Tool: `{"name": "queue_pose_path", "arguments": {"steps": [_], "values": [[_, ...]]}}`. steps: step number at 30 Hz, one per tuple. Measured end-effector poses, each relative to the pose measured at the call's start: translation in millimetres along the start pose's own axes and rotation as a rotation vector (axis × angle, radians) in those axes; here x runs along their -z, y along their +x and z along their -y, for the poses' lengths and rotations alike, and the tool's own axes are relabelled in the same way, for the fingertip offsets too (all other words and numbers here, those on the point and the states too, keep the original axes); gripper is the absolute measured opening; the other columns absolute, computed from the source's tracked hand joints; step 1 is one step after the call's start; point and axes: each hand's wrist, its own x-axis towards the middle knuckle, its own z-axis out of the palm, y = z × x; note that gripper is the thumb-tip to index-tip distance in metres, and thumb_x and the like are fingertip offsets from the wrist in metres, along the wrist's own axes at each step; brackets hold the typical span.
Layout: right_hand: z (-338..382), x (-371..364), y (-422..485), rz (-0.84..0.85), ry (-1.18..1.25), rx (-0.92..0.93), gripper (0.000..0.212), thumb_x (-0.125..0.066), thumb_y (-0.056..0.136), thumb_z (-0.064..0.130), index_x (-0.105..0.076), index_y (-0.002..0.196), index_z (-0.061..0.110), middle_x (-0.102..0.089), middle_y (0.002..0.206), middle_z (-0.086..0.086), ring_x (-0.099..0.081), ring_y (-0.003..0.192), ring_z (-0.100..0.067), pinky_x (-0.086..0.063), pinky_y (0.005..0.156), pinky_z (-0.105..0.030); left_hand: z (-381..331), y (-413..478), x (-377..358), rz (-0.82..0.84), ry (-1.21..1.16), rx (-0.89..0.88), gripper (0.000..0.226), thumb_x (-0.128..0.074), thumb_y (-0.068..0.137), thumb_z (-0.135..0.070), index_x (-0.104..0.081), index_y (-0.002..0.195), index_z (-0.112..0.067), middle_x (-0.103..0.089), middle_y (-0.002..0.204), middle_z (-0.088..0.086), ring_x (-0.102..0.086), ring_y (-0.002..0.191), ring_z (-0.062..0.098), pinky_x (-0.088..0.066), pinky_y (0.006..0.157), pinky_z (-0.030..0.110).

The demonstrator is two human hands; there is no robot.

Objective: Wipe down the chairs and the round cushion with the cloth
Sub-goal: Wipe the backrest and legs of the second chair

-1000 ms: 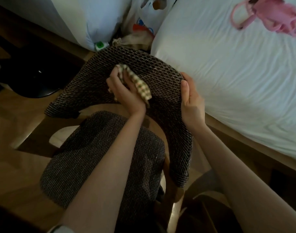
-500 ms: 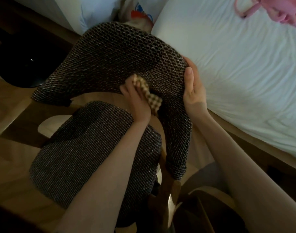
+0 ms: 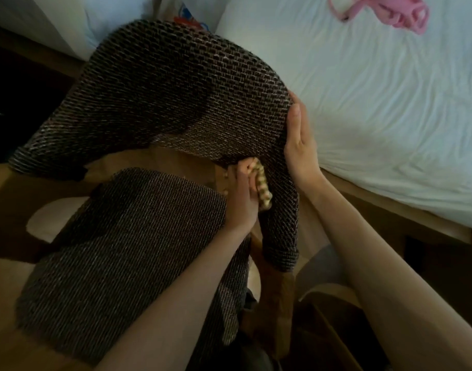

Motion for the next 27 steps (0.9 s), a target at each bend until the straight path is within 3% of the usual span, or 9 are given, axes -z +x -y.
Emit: {"name": "queue_pose_path", "arguments": {"steps": [4,7,10,12,16,19,21,25,27], "values": [[-12.4,3.8,-26.8,-0.005,0.025,-0.093,0.043,-0.020,0.106,0.028,-0.037,0.143,0.014,-0.045,0.140,0.005,-0.038,0.128,0.003,-0.026,0.100,-0.002,-12.2,6.4,3.2,-0.032,-0.094,-0.021,0.027,-0.043,0.099,-0.015,-0.048,0.125,-0.008,-0.046,0.119,0.009,-0.048,0.111,0.020,-0.029,0.087,0.005],[-16.4,10.1,-44.7,0.031,0.064,-0.147,0.045,-0.020,0.106,0.027,-0.030,0.148,0.016,-0.038,0.146,0.007,-0.034,0.132,0.003,-0.024,0.106,-0.005,-24.7,6.3,3.9,-0.051,-0.146,-0.134,0.025,-0.047,0.098,-0.022,-0.050,0.121,-0.014,-0.043,0.111,-0.003,-0.049,0.106,0.014,-0.036,0.089,0.010],[-16.7,13.8,-59.0,0.062,0.155,-0.226,0.046,-0.020,0.105,0.034,-0.028,0.149,0.023,-0.034,0.152,0.008,-0.030,0.138,-0.002,-0.021,0.118,-0.028,-17.4,-1.4,1.5,-0.070,-0.074,-0.164,0.025,-0.050,0.096,-0.012,-0.054,0.120,-0.005,-0.047,0.113,0.006,-0.040,0.103,0.000,-0.031,0.089,0.000],[-17.1,13.4,-66.7,0.049,0.194,-0.262,0.046,-0.019,0.106,0.035,-0.026,0.150,0.026,-0.031,0.153,0.009,-0.027,0.140,-0.004,-0.019,0.119,-0.035,-3.3,-19.3,1.0,-0.019,-0.017,-0.173,0.026,-0.050,0.094,-0.004,-0.055,0.120,-0.003,-0.049,0.116,0.010,-0.031,0.103,-0.009,-0.023,0.090,-0.006],[-19.9,7.8,-72.3,0.014,0.153,-0.266,0.046,-0.017,0.106,0.032,-0.019,0.151,0.025,-0.026,0.150,0.015,-0.022,0.139,0.001,-0.015,0.119,-0.027,23.4,-68.7,3.0,0.249,-0.045,-0.010,0.039,-0.047,0.093,0.005,-0.048,0.129,-0.009,-0.044,0.130,0.008,-0.038,0.118,0.003,-0.029,0.101,0.006],[-18.8,2.8,-72.7,-0.002,0.113,-0.260,0.045,-0.017,0.106,0.031,-0.018,0.151,0.025,-0.029,0.141,0.020,-0.026,0.129,0.009,-0.020,0.106,-0.005,20.2,-78.3,2.2,0.236,-0.066,0.062,0.037,-0.047,0.093,0.005,-0.048,0.128,-0.006,-0.044,0.127,0.010,-0.044,0.118,0.015,-0.027,0.094,-0.001],[-15.2,0.9,-72.5,-0.019,0.105,-0.271,0.044,-0.017,0.106,0.031,-0.019,0.150,0.026,-0.031,0.138,0.021,-0.029,0.125,0.011,-0.022,0.100,0.002,3.7,-69.0,0.4,0.175,-0.098,0.082,0.031,-0.047,0.095,-0.002,-0.049,0.126,-0.008,-0.047,0.125,0.009,-0.046,0.116,0.014,-0.028,0.090,-0.003],[-5.4,3.8,-70.0,0.003,0.169,-0.284,0.044,-0.018,0.106,0.033,-0.020,0.149,0.028,-0.031,0.149,0.012,-0.028,0.138,-0.002,-0.019,0.119,-0.031,-31.3,-33.3,-4.5,0.044,-0.242,0.136,0.026,-0.049,0.096,-0.009,-0.051,0.122,-0.012,-0.049,0.119,0.007,-0.049,0.111,0.013,-0.032,0.084,-0.003],[2.2,6.6,-65.8,0.026,0.218,-0.294,0.044,-0.020,0.105,0.034,-0.021,0.149,0.031,-0.033,0.147,0.015,-0.029,0.139,-0.004,-0.021,0.119,-0.035,-41.0,-19.1,-4.2,-0.047,-0.251,0.143,0.022,-0.049,0.097,-0.012,-0.052,0.119,-0.010,-0.048,0.117,0.008,-0.050,0.108,0.014,-0.032,0.081,-0.003]]}}
